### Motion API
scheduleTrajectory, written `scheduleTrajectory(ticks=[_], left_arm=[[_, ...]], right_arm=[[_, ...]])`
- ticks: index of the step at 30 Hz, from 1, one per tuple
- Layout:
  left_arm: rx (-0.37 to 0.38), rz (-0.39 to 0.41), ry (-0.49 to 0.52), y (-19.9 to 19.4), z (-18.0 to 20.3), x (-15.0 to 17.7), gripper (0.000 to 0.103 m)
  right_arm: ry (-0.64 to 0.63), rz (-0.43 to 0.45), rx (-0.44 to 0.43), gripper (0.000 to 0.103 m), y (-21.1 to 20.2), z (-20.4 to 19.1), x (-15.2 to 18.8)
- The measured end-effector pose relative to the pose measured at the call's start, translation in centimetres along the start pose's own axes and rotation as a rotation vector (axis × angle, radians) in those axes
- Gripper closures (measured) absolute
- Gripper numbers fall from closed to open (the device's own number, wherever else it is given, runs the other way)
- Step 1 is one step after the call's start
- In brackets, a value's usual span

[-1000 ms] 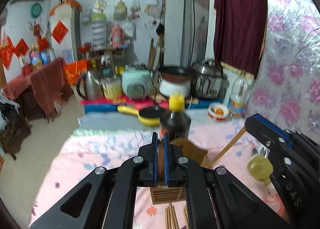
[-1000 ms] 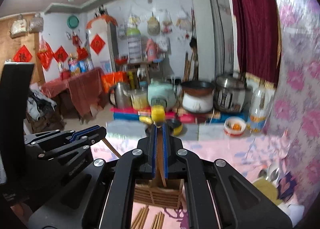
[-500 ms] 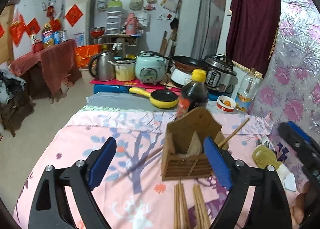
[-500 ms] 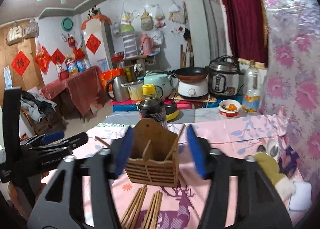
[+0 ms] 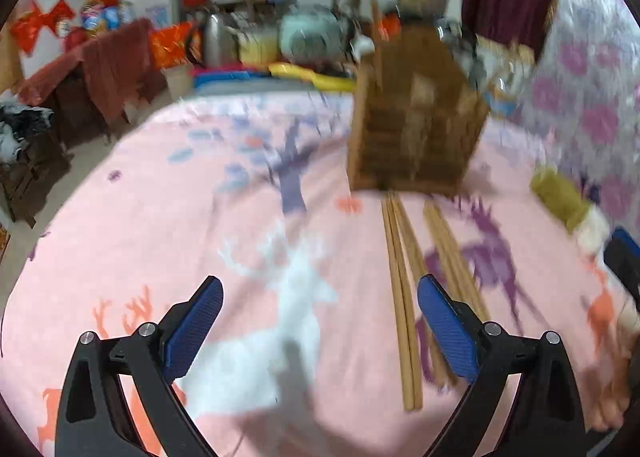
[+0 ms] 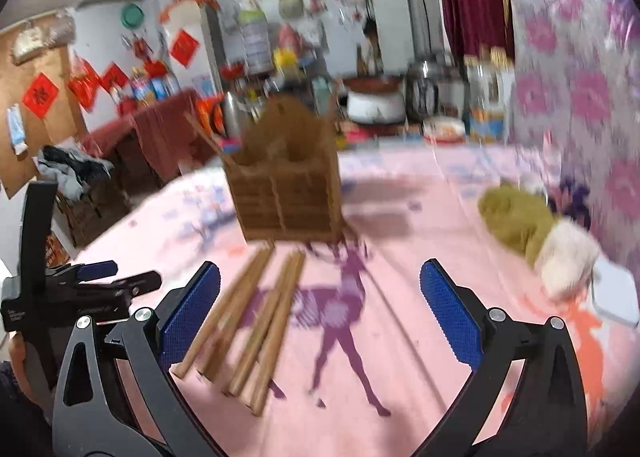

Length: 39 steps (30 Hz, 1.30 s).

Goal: Organize utensils
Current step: 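Open the left tool over the holder while the right tool also releases its chopstick, then move both open tools back down to the remaining chopsticks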

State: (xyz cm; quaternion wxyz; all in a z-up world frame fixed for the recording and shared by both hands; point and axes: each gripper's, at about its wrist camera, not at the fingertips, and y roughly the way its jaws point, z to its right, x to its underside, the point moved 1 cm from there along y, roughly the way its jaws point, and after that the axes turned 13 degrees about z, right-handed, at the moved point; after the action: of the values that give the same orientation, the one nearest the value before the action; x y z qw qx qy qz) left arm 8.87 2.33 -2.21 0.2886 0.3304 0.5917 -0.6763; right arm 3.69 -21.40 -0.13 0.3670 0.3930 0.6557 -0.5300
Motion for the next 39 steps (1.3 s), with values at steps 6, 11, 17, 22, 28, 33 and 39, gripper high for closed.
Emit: scheduleTrajectory(ticks=[6,11,17,22,28,33,39], left_arm=[[0.031,-0.081,0.073,1.7,1.5,1.8,0.007],[0.019,-0.105,0.135,2.5,2.5,2.5,0.007],[-0.003,-0.129,0.160,3.5,2.6,2.7,0.007],[0.005,-0.147,0.146,4.1,2.5,2.8,0.007],[0.001,-0.171,0.162,4.8,2.7,3.2,0.007],[-0.037,-0.172,0.154,5.4,2.1,3.0,0.004],[-0.095,-0.180,0.061,6.1,-0.7,2.2,0.005]], right_arm=[[0.093,-0.080,-0.012,0.006,1.2,1.3,0.9],[0.114,-0.110,-0.001,0.006,1.7,1.8,1.3],[0.125,-0.119,0.005,0.006,2.0,2.1,1.2],[0.132,-0.125,0.007,0.006,2.1,2.2,1.3],[0.140,-0.128,0.007,0.006,2.2,2.4,1.4],[0.142,-0.130,0.008,0.006,2.2,2.4,1.4],[0.153,-0.125,0.010,0.006,2.1,2.5,1.4]])
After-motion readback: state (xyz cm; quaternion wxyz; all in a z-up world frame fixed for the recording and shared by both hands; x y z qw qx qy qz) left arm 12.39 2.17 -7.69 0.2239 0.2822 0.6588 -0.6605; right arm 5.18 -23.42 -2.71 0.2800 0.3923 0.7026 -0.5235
